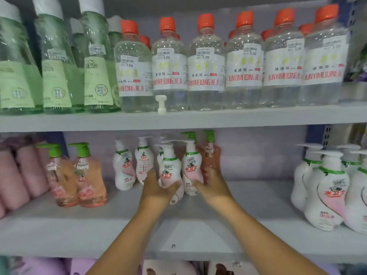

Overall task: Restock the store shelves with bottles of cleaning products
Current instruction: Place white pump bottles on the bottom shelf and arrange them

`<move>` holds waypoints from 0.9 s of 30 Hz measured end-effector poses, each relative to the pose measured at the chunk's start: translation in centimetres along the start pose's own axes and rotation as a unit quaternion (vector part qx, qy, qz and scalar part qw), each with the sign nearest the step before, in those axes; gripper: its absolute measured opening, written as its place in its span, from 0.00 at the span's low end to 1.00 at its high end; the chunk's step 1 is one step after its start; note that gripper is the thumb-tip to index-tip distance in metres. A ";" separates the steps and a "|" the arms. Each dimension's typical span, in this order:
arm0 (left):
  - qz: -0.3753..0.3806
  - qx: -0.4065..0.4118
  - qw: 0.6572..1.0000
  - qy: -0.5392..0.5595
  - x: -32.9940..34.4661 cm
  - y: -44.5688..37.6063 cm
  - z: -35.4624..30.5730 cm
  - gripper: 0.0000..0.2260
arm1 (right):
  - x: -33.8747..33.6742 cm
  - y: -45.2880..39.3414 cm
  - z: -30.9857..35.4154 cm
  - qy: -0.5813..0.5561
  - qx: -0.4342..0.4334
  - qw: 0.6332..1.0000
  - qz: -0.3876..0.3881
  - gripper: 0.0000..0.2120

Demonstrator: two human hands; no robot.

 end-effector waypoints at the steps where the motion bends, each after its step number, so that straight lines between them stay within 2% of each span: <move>1: 0.024 -0.002 1.000 -0.009 0.3 -0.4 0.1 0.26 | 0.7 -0.5 0.7 0.011 -0.001 1.000 -0.005 0.22; 4: 0.041 0.013 0.999 -0.017 0.5 -1.3 0.9 0.23 | 1.3 -1.1 2.6 0.014 -0.055 0.996 -0.071 0.19; 8: 0.051 0.021 0.998 0.022 0.6 -1.8 2.2 0.19 | 1.9 -1.3 2.7 0.001 -0.077 0.990 -0.120 0.20; 10: 0.063 0.020 0.997 0.028 0.7 -1.7 2.5 0.18 | 2.1 -1.4 2.6 0.025 -0.078 0.990 -0.114 0.19; 12: 0.088 0.022 0.995 0.034 0.8 -1.3 2.6 0.15 | 2.1 -1.3 2.2 0.043 -0.055 0.993 -0.095 0.25; 14: 0.121 0.026 0.992 0.032 1.0 -0.8 2.8 0.15 | 1.3 -0.7 1.4 0.054 -0.014 0.994 -0.092 0.22; 16: 0.142 0.031 0.989 0.027 0.9 -0.2 2.8 0.18 | -0.2 0.5 0.7 0.081 0.013 0.991 -0.107 0.16; 23: 0.173 0.041 0.982 0.059 2.7 2.3 0.7 0.17 | -8.7 5.1 -1.6 0.046 0.035 0.980 -0.191 0.21; 27: 0.193 0.049 0.977 0.079 5.7 5.4 -1.2 0.19 | -13.1 7.7 -2.9 0.075 0.044 0.975 -0.203 0.19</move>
Point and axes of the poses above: each hand's wrist, its own y-axis away from the middle knuckle, its own x-axis out of the palm, z = x × y, the point moved 7 cm from there along -y, towards the middle knuckle, and after that the axes turned 5 degrees about -z, right-handed, at the moved point
